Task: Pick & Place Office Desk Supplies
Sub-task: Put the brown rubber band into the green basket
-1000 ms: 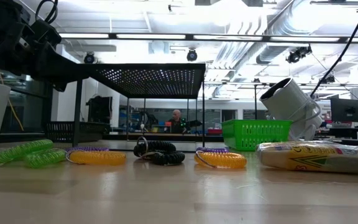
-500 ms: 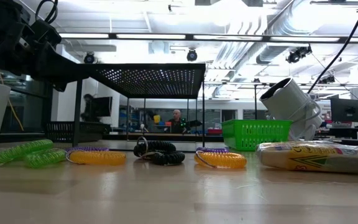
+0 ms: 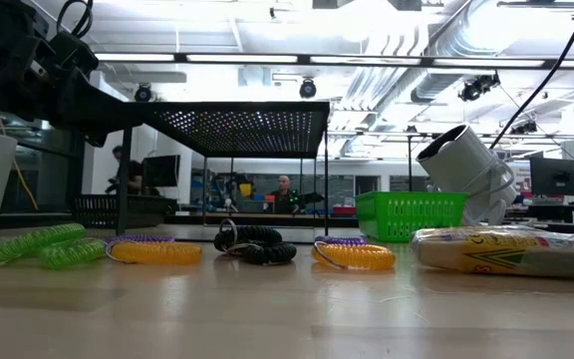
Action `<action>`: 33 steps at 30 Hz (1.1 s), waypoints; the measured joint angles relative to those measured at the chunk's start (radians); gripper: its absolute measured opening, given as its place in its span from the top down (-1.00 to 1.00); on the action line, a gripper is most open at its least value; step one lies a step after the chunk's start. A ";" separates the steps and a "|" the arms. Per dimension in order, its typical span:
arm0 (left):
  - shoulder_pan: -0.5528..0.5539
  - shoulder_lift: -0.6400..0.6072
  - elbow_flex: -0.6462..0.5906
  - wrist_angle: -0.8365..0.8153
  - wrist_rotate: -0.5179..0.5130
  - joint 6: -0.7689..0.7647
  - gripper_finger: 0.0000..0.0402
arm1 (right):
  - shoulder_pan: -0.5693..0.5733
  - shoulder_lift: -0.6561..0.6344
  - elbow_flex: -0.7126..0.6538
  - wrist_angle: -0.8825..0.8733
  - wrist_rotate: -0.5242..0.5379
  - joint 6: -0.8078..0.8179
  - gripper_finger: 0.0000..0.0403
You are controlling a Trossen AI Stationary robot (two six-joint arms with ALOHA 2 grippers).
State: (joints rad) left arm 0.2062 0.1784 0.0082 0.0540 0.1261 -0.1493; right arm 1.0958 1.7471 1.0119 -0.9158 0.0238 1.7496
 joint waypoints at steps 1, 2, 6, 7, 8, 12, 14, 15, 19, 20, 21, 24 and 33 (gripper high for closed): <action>0.000 0.000 0.000 0.000 0.000 0.000 0.41 | 0.000 0.000 0.000 0.000 -0.003 0.000 0.52; 0.000 0.000 0.000 0.000 0.000 0.000 0.41 | 0.000 0.000 0.000 0.000 -0.003 0.000 0.52; 0.000 0.000 0.000 0.000 0.000 0.000 0.41 | 0.000 0.000 0.000 0.000 -0.003 0.000 0.58; 0.000 0.000 0.000 0.000 0.000 0.000 0.41 | 0.000 0.000 0.000 0.000 -0.003 0.000 0.61; 0.000 0.000 0.000 0.000 0.000 0.000 0.41 | 0.000 0.000 0.000 0.000 -0.003 0.000 0.65; 0.000 0.000 0.000 0.000 0.000 0.000 0.41 | 0.000 0.000 0.000 -0.001 -0.002 0.000 0.83; 0.000 0.000 0.000 0.000 0.000 0.000 0.41 | 0.000 0.000 0.000 -0.003 -0.002 0.000 0.93; 0.000 0.000 0.000 0.000 0.000 0.000 0.41 | 0.000 0.000 0.000 -0.003 -0.002 -0.001 0.96; 0.000 0.000 0.000 0.000 0.000 0.000 0.41 | 0.000 0.000 0.000 -0.006 -0.002 -0.001 0.98; 0.000 0.000 0.000 0.000 0.000 0.000 0.41 | 0.000 0.000 0.000 -0.006 -0.002 -0.001 0.99; 0.000 0.000 0.000 0.000 0.000 0.000 0.41 | 0.000 0.000 0.000 -0.006 -0.002 -0.001 0.99; 0.000 0.000 0.000 0.000 0.000 0.000 0.41 | 0.000 -0.003 0.000 -0.011 0.000 -0.001 0.99; 0.000 0.000 0.000 0.000 0.000 0.000 0.41 | -0.032 -0.069 0.054 -0.183 0.050 -0.076 0.99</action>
State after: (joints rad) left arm 0.2062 0.1783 0.0082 0.0540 0.1261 -0.1493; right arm 1.0636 1.6780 1.0663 -1.0992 0.0735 1.6735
